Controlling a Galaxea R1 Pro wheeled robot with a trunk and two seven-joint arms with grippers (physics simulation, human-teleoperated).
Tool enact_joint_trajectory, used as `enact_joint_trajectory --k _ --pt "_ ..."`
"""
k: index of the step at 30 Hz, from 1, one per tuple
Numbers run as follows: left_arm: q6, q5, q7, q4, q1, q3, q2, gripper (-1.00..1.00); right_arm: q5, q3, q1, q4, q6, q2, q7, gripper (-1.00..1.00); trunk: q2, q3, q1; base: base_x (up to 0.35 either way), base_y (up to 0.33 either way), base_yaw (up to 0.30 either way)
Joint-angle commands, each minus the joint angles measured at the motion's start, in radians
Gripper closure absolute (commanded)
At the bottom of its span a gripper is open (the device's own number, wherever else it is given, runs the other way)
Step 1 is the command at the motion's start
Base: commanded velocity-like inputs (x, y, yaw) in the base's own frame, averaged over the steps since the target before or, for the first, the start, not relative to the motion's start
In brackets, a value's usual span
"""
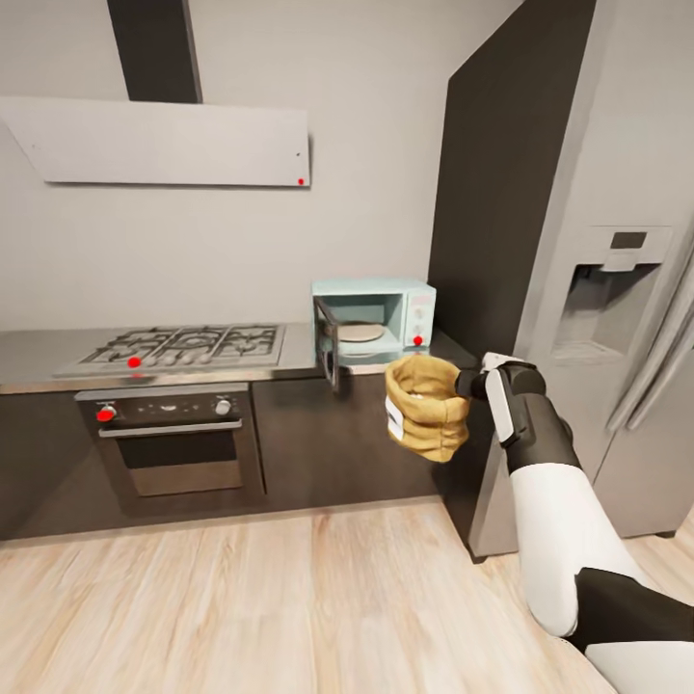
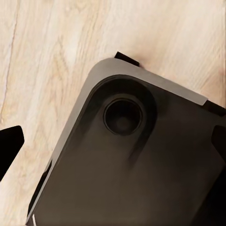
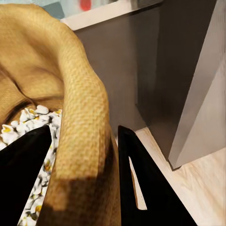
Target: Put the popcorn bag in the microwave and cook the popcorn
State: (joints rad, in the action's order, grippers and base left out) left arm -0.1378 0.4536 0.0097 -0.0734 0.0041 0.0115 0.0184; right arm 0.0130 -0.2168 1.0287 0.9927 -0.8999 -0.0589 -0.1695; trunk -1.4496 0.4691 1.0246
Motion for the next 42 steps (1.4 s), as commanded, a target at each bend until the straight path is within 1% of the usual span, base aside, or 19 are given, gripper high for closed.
enact_joint_trajectory --k 1,5,24,42 --pt "-0.001 0.001 0.001 -0.002 0.000 0.001 0.000 -1.00 0.001 -0.001 0.001 0.002 -0.004 -0.003 -0.003 1.00 0.000 0.001 0.000 0.249 -0.232 0.000" --pt "-0.002 0.001 0.001 -0.002 0.000 0.001 0.000 -1.00 0.003 0.000 0.001 0.003 -0.004 -0.007 -0.004 1.00 0.000 0.001 0.000 0.249 -0.232 0.148" --pt "-0.003 0.002 0.001 -0.002 0.000 0.001 0.000 -1.00 0.005 0.002 0.001 0.002 -0.004 -0.009 -0.004 1.00 0.000 0.001 0.000 0.249 -0.232 0.265" --pt "-0.006 0.002 0.001 -0.002 0.000 0.001 0.000 -1.00 0.008 0.001 0.001 -0.008 -0.003 -0.007 0.001 1.00 0.000 0.001 0.000 0.013 -0.012 0.009"
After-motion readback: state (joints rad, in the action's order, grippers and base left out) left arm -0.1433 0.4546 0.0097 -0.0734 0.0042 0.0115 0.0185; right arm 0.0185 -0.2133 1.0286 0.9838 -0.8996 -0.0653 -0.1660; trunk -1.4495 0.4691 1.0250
